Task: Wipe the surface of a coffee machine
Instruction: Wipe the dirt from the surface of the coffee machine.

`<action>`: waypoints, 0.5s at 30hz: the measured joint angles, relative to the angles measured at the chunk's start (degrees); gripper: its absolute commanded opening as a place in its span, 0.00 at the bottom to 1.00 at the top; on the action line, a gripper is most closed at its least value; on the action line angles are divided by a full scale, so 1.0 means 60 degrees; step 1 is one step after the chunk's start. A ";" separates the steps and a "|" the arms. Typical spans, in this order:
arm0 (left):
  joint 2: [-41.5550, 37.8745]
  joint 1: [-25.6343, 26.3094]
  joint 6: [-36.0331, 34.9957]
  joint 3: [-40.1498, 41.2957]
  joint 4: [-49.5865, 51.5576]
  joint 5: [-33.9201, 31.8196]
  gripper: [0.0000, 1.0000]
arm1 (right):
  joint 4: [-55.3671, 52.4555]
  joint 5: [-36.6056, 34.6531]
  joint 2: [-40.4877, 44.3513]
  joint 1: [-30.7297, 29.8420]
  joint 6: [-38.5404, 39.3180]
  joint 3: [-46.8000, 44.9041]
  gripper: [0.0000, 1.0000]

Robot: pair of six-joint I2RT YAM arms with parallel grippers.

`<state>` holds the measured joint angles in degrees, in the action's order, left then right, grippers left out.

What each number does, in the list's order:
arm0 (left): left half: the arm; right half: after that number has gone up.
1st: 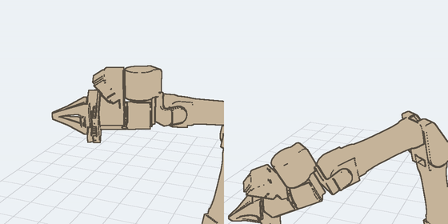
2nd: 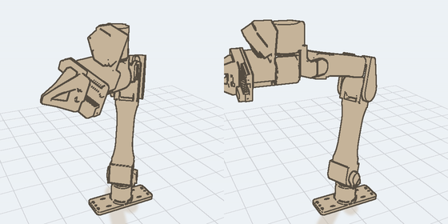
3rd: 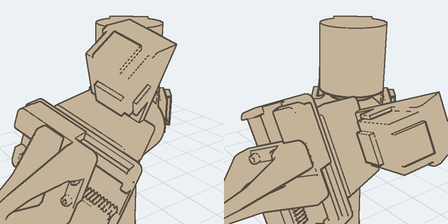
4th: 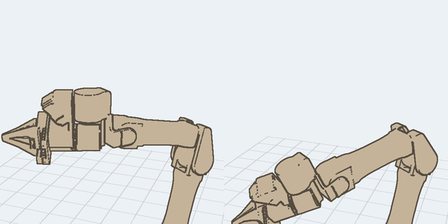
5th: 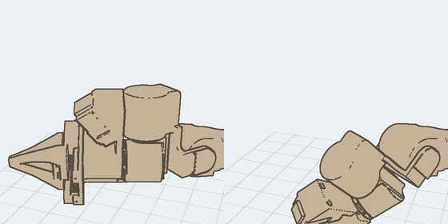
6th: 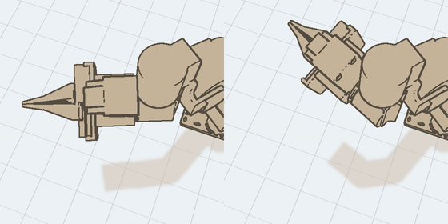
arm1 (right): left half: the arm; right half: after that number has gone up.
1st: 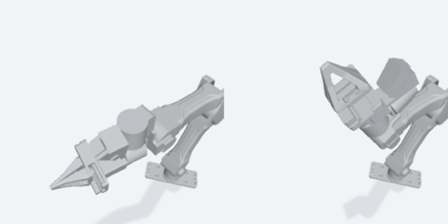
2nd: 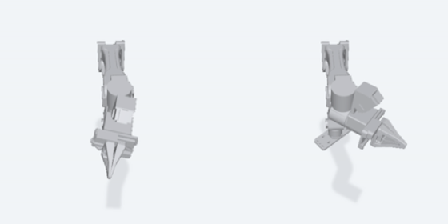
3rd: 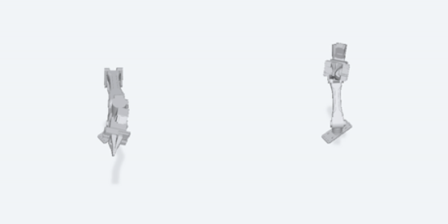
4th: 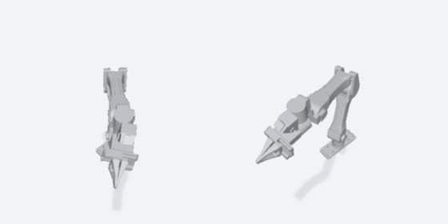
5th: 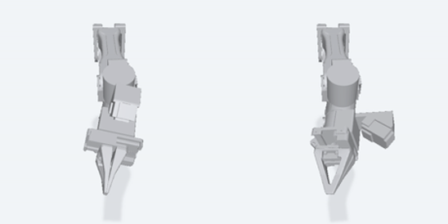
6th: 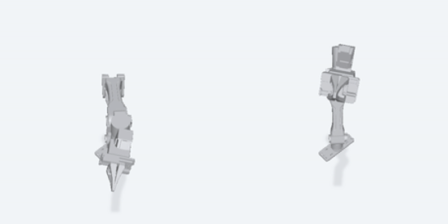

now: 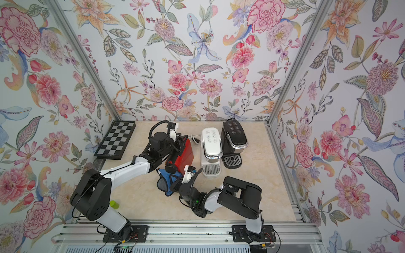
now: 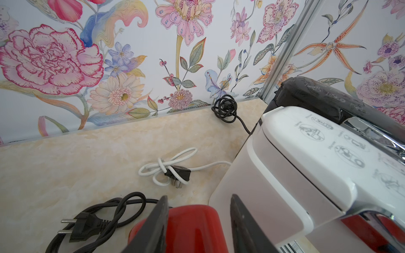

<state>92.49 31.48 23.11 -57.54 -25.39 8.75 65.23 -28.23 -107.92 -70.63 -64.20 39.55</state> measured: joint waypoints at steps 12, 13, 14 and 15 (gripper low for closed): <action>-0.0211 0.0000 0.0168 0.0313 -0.0222 0.0018 0.46 | 0.1472 -0.0765 -0.1348 0.0076 0.0204 0.0044 0.00; -0.0215 0.0000 0.0189 0.0324 -0.0233 0.0022 0.46 | 0.1519 -0.0725 -0.1490 0.0113 0.0178 0.0044 0.00; -0.0226 0.0000 0.0219 0.0339 -0.0240 0.0029 0.46 | 0.1548 -0.0685 -0.1614 0.0149 0.0127 0.0047 0.00; -0.0240 0.0000 0.0222 0.0357 -0.0240 0.0036 0.46 | 0.1552 -0.0634 -0.1708 0.0182 0.0066 0.0058 0.00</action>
<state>91.05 31.48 24.45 -55.40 -26.83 8.97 74.54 -32.03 -118.17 -69.54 -63.81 39.90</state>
